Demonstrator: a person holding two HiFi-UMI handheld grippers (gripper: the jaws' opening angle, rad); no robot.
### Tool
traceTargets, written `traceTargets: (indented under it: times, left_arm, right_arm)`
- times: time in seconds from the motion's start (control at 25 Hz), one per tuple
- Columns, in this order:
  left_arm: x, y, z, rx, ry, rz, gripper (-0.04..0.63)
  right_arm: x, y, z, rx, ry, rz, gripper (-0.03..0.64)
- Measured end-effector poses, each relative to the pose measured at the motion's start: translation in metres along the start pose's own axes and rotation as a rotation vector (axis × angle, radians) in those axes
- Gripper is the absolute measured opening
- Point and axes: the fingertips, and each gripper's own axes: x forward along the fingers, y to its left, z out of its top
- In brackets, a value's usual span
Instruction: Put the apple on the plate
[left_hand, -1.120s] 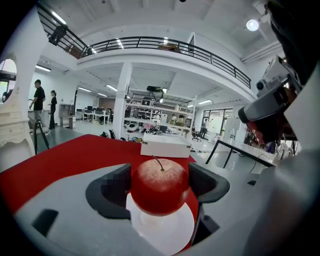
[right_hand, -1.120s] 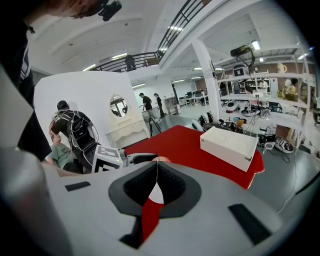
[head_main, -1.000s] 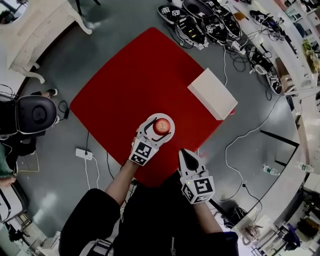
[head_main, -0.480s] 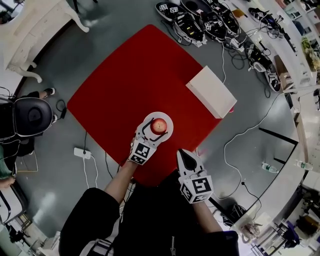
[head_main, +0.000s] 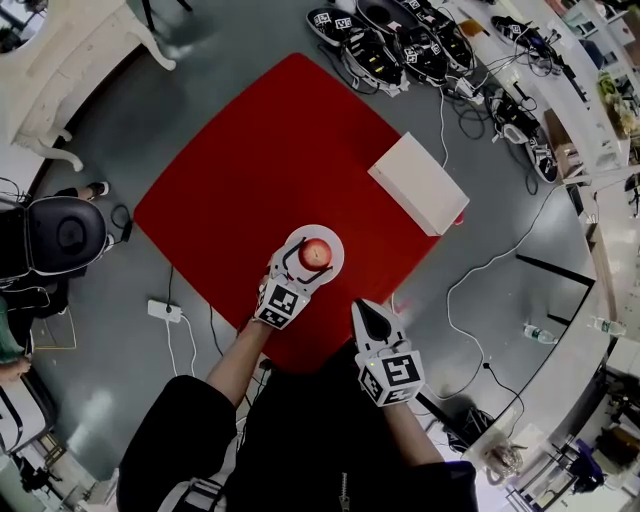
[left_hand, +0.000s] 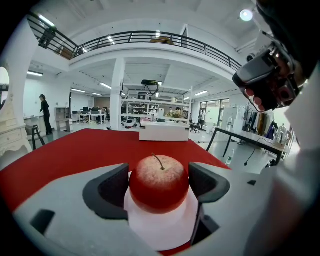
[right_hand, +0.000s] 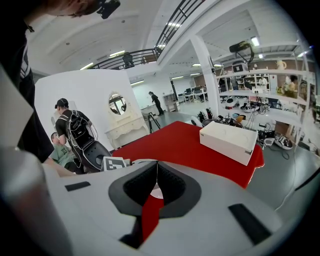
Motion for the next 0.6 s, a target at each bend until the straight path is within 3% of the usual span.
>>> traceTargets:
  times: [0.6]
  left_arm:
    - [0.0037,-0.0012,-0.0026,0.012,0.020,-0.017,0.364]
  right_arm:
    - [-0.0056,-0.0032,-0.0021,0.009,-0.008,-0.020,0.011]
